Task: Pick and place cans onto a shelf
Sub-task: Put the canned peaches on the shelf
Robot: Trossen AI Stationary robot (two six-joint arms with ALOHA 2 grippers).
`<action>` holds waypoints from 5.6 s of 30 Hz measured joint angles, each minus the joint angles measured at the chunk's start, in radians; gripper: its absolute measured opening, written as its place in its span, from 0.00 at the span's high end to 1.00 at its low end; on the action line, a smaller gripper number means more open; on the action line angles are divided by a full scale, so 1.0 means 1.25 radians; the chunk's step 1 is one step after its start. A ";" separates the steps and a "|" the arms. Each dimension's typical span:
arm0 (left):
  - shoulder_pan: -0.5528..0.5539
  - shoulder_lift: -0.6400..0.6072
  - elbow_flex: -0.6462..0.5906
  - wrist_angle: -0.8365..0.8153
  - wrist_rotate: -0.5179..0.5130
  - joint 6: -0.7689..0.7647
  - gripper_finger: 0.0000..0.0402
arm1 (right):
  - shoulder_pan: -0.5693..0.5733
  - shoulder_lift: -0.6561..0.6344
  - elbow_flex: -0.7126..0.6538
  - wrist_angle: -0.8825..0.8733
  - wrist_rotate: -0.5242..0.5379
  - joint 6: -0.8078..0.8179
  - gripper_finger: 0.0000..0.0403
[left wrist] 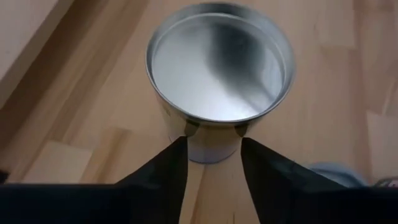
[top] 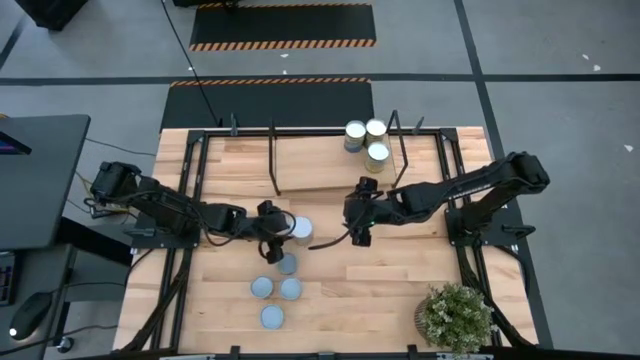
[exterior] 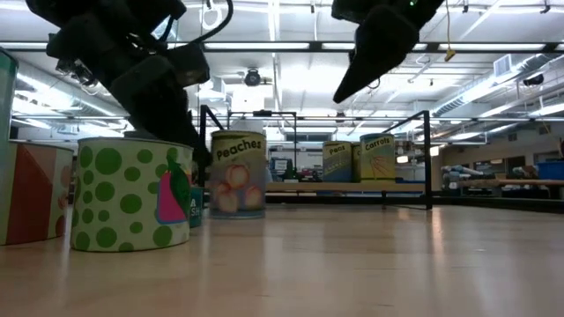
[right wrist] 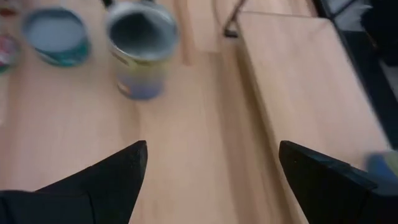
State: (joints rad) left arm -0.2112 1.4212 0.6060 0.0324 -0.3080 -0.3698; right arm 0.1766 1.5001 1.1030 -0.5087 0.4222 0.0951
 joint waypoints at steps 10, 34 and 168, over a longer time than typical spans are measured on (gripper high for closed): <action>0.002 0.033 0.002 0.128 -0.001 0.070 0.64 | 0.005 0.080 0.000 0.161 -0.047 -0.077 0.08; -0.036 -0.103 0.003 -0.021 -0.012 0.069 0.64 | 0.009 0.232 0.126 0.263 -0.118 -0.127 0.07; -0.137 -0.202 -0.187 0.218 -0.129 -0.050 0.64 | -0.399 0.014 0.075 0.093 -0.058 -0.174 0.03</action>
State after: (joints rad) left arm -0.3828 1.1690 0.3717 0.3049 -0.4692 -0.4328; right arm -0.3222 1.5170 1.1969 -0.3922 0.3500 -0.1226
